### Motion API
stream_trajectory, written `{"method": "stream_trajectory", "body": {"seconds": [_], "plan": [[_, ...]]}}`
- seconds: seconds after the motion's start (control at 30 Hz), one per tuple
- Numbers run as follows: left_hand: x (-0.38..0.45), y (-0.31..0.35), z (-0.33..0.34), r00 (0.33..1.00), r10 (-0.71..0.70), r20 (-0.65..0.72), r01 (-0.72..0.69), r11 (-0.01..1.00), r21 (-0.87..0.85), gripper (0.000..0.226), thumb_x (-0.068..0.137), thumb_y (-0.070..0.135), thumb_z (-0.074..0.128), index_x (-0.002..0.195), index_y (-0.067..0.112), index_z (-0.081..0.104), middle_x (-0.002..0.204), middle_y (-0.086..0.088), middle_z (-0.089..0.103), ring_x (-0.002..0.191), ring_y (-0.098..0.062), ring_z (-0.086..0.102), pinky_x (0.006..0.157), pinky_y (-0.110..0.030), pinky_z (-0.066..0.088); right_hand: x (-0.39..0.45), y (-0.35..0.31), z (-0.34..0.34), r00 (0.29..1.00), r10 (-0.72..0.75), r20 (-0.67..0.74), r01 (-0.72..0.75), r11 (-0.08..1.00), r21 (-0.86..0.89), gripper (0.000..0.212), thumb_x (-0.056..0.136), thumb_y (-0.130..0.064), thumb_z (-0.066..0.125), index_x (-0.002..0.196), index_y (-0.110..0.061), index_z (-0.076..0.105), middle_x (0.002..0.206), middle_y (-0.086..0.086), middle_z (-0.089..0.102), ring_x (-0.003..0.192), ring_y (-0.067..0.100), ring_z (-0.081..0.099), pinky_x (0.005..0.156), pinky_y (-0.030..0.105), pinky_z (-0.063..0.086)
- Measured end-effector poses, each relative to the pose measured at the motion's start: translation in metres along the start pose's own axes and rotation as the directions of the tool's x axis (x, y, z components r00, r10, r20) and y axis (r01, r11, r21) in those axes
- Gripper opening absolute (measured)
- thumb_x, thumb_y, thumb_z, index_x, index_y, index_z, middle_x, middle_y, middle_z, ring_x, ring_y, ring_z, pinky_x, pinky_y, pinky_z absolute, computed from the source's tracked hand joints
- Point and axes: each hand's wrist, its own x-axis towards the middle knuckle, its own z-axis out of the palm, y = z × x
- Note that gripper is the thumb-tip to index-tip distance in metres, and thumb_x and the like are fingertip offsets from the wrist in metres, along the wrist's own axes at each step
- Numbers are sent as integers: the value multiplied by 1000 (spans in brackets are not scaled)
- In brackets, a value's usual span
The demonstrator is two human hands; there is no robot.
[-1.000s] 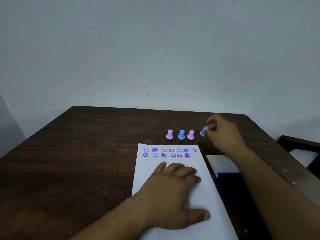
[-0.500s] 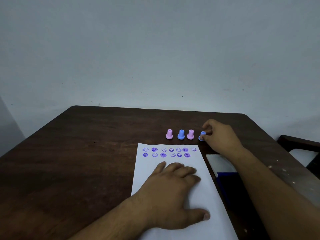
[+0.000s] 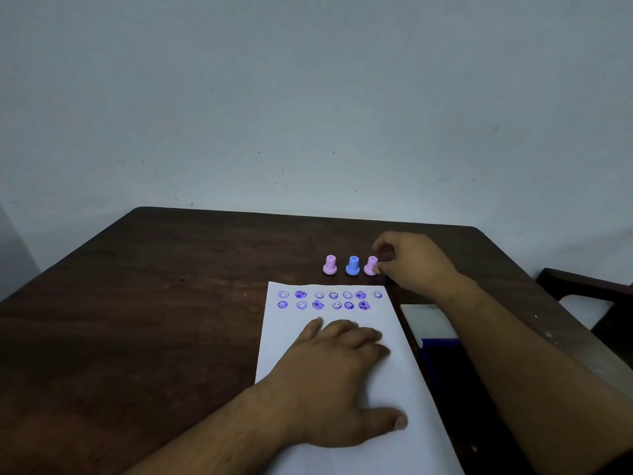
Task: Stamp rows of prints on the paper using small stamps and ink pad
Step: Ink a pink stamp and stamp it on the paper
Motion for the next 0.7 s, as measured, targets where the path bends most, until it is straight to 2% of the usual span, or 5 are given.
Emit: {"method": "stream_trajectory", "body": {"seconds": [0.13, 0.27, 0.4, 0.53, 0.7], "plan": [[1, 0, 1, 1000, 2, 1, -2, 1000, 3, 87, 82, 86, 48, 153, 37, 35, 164, 18, 28, 151, -10, 17, 125, -53, 10, 4, -2, 7, 1000, -30, 10, 30, 999, -44, 20, 79, -42, 79, 94, -31, 72, 95, -11, 75, 88, 15, 67, 74, 30, 48], [0, 0, -1, 1000, 2, 4, -2, 1000, 3, 87, 82, 85, 49, 153, 37, 35, 165, 18, 28, 151, -9, 16, 126, -53, 9, 7, -3, 11, 1000, -12, 10, 12, 1000, -1, 17, 76, -34, 83, 85, -29, 70, 83, -12, 73, 81, 13, 69, 70, 29, 51], [-1, 1, -2, 1000, 0, 14, 0, 1000, 14, 86, 84, 84, 49, 154, 36, 35, 165, 18, 27, 151, -9, 17, 125, -53, 10, 5, -7, 10, 999, -44, -25, 45, 999, 13, 13, 79, -28, 82, 84, -26, 71, 81, -10, 75, 78, 14, 70, 70, 31, 54], [-1, 1, -3, 1000, 2, 19, -3, 1000, 31, 86, 84, 84, 48, 154, 36, 35, 165, 17, 27, 151, -10, 17, 125, -52, 14, -3, -9, -6, 998, 8, -60, -2, 995, 98, 14, 80, -32, 81, 82, -30, 68, 83, -11, 75, 72, 8, 70, 70, 33, 57], [1, -1, -1, 999, 5, 32, -7, 999, 38, 88, 82, 87, 44, 154, 37, 35, 165, 18, 27, 151, -8, 18, 124, -50, 16, -42, -2, -42, 977, 42, -209, 0, 981, 195, 10, 80, -33, 80, 79, -35, 69, 78, -25, 73, 77, -11, 63, 59, 18, 45]]}}
